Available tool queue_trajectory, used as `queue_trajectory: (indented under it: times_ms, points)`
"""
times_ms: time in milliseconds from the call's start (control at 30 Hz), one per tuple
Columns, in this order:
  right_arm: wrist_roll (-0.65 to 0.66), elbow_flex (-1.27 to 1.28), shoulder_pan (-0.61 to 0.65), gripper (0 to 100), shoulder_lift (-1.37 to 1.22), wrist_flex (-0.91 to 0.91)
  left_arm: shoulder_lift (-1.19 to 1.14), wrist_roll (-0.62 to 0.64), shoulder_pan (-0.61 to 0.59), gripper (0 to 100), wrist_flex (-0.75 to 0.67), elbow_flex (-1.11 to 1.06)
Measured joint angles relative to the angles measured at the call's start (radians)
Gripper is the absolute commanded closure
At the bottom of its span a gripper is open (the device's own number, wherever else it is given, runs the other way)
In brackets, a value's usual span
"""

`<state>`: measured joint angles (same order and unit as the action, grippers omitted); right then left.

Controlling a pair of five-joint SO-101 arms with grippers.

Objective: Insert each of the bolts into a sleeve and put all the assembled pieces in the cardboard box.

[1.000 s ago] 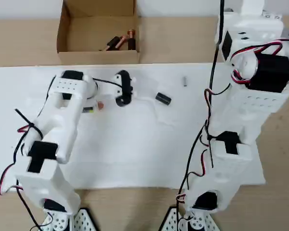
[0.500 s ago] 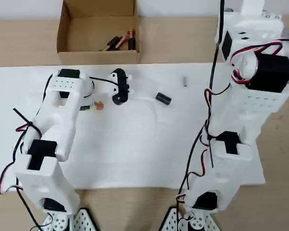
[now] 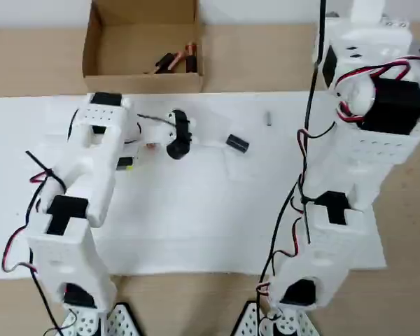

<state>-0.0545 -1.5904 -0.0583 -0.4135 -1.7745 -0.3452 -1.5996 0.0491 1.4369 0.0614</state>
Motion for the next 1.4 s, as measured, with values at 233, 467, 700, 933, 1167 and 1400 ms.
queue_trajectory:
  times_ms: [233,467,700,933,1167,1400]
  points:
    - [0.0,0.0,0.0,78.1,0.0,0.0,-0.003,0.002,0.0,96,0.084,0.153]
    - [0.0,0.0,0.0,78.1,0.0,0.0,-0.009,0.012,0.009,82,0.146,0.318]
    - [0.0,0.0,0.0,78.1,0.0,-0.002,-0.097,0.011,0.028,82,-0.011,0.299]
    - [0.0,0.0,0.0,78.1,0.0,-0.002,-0.233,0.0,0.043,82,-0.147,0.292]
    - [0.0,0.0,-0.002,78.1,0.0,-0.002,-0.275,-0.006,0.058,86,-0.219,0.292]
    - [0.0,0.0,-0.002,78.1,0.0,-0.002,-0.315,-0.014,0.068,99,-0.215,0.282]
